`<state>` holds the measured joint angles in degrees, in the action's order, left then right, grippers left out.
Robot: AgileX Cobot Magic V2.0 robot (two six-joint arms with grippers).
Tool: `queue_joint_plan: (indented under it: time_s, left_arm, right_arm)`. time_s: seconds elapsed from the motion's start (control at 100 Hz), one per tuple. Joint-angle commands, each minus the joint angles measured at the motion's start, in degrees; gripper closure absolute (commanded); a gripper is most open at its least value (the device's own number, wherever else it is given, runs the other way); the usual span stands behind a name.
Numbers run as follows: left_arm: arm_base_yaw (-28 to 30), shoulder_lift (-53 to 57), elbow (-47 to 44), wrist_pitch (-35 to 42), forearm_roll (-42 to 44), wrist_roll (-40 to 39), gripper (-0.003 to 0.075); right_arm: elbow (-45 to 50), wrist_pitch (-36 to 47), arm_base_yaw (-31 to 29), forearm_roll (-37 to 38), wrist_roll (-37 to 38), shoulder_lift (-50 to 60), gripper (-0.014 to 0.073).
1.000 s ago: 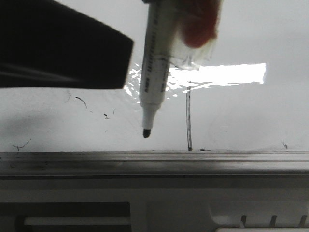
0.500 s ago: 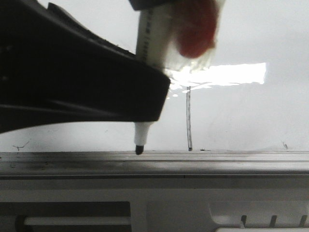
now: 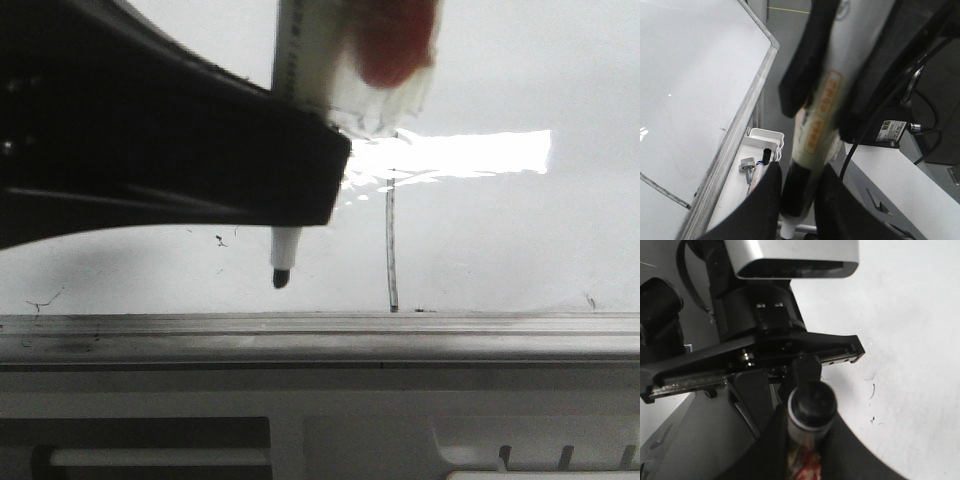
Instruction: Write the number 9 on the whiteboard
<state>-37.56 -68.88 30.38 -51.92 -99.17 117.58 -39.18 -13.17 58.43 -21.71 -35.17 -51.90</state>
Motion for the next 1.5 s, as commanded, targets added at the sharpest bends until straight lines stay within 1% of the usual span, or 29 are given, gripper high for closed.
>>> queue_joint_plan:
  time_s: [0.0, 0.26, 0.3, 0.34, 0.38, 0.44, 0.48, 0.49, 0.54, 0.58, 0.62, 0.66, 0.74, 0.82, 0.89, 1.06, 1.08, 1.21, 1.27, 1.32, 1.35, 1.39, 1.42, 1.47, 1.49]
  left_arm:
    - [-0.4, 0.78, 1.7, -3.79, -3.99, -1.04, 0.0738]
    - [-0.4, 0.78, 1.7, -3.79, -3.99, -1.04, 0.0738]
    - [-0.4, 0.78, 1.7, -3.79, -3.99, -1.04, 0.0738]
    - [-0.4, 0.78, 1.7, -3.79, -3.99, -1.04, 0.0738]
    - [-0.4, 0.78, 1.7, -3.79, -3.99, -1.04, 0.0738]
    - [-0.4, 0.78, 1.7, -3.91, -3.99, -1.04, 0.0738]
    - [-0.4, 0.78, 1.7, -4.19, -3.99, -1.16, 0.0738]
    - [-0.4, 0.78, 1.7, -4.19, -3.99, -1.29, 0.0738]
    - [-0.4, 0.78, 1.37, -4.19, -4.26, -1.9, 0.0739]
    - [-0.4, 0.78, 0.79, -4.19, -4.99, -2.03, 0.0739]
    - [-0.4, 0.78, 0.03, -4.19, -6.57, -2.03, 0.0739]
    - [-0.4, 0.78, -1.06, -4.19, -7.7, -2.03, 0.0739]
    - [-0.4, 0.78, -2.91, -3.8, -7.7, -2.85, 0.0739]
    - [-0.4, 0.78, -4.61, -3.73, -7.7, -3.42, 0.0739]
    - [-0.4, 0.78, -5.59, -3.73, -7.7, -3.42, 0.0739]
    - [-0.4, 0.78, -6.24, -2.71, -7.7, -3.42, 0.0739]
    - [-0.4, 0.78, -6.24, -2.6, -7.7, -3.42, 0.0739]
    - [-0.4, 0.78, -6.08, -0.85, -7.7, -3.42, 0.0739]
    - [-0.4, 0.88, -5.4, 2.23, -7.7, -4.18, 0.0739]
    - [-0.73, 0.88, -4.22, 5.61, -7.7, -7.34, 0.0739]
    - [-1.09, 0.88, -3.1, 8.46, -7.7, -9.85, 0.0739]
    - [-1.98, 1.0, -1.84, 14.41, -7.7, -14.59, 0.0739]
    - [-2.85, 1.0, -0.51, 19.31, -7.7, -18.5, 0.0739]
    - [-4.83, 1.0, 1.19, 30.42, -7.7, -26.66, 0.0739]
    - [-5.88, 1.0, 1.86, 33.16, -7.7, -28.23, 0.0739]
  right_arm:
    - [-2.15, 4.49, -0.39, 0.85, -0.93, 0.49, 0.0667]
    - [-2.15, 4.57, -0.39, 0.58, -0.93, 0.49, 0.0666]
    - [-2.15, 4.57, -0.39, 0.31, -0.93, 0.49, 0.0658]
    - [-2.15, 4.57, -0.39, 0.23, -0.93, 0.49, 0.0629]
    - [-2.15, 4.57, -0.39, -0.04, -0.93, 0.49, 0.0577]
    - [-2.15, 4.57, -0.39, -0.17, -0.93, 0.49, 0.0471]
    - [-2.15, 4.71, -0.39, -0.17, -0.93, 0.49, 0.0354]
    - [-2.15, 4.79, -0.39, -0.17, -0.93, 0.59, 0.0354]
    - [-2.15, 5.63, -0.39, -0.17, -0.93, 0.98, 0.0217]
    - [-2.15, 6.14, -0.39, -0.17, -0.93, 1.71, 0.0134]
    - [-2.15, 6.59, -0.64, -0.17, -0.93, 2.77, 0.0084]
    - [-2.15, 6.59, -1.33, -0.17, -0.93, 4.1, 0.0074]
    - [-2.15, 5.65, -3.45, -0.17, -0.93, 6.56, 0.0092]
    - [-2.15, 4.66, -7.43, -0.17, -0.93, 10.02, 0.0164]
    - [-2.15, 4.55, -10.6, -0.17, -0.93, 12.41, 0.0277]
    - [-2.15, 4.55, -15.64, -0.17, -0.93, 16.34, 0.0646]
    - [-2.15, 4.55, -15.94, -0.17, -0.83, 16.58, 0.0671]
    - [-2.15, 3.28, -16.42, -0.33, -0.82, 17.2, 0.0667]
    - [-2.15, 1.91, -16.42, -0.33, -0.82, 17.2, 0.0667]
    - [-2.15, 0.95, -16.42, -0.33, -0.82, 17.2, 0.0667]
    - [-2.15, 0.52, -16.42, -0.33, -0.82, 17.2, 0.0667]
    - [-2.15, -0.17, -16.42, -0.4, -0.82, 17.2, 0.0667]
    - [-2.15, -0.5, -16.42, -0.4, -0.82, 17.2, 0.0667]
    - [-2.15, -0.86, -16.42, -0.4, -0.82, 17.2, 0.0667]
    - [-2.15, -1.0, -16.42, -0.4, -0.82, 17.2, 0.0667]
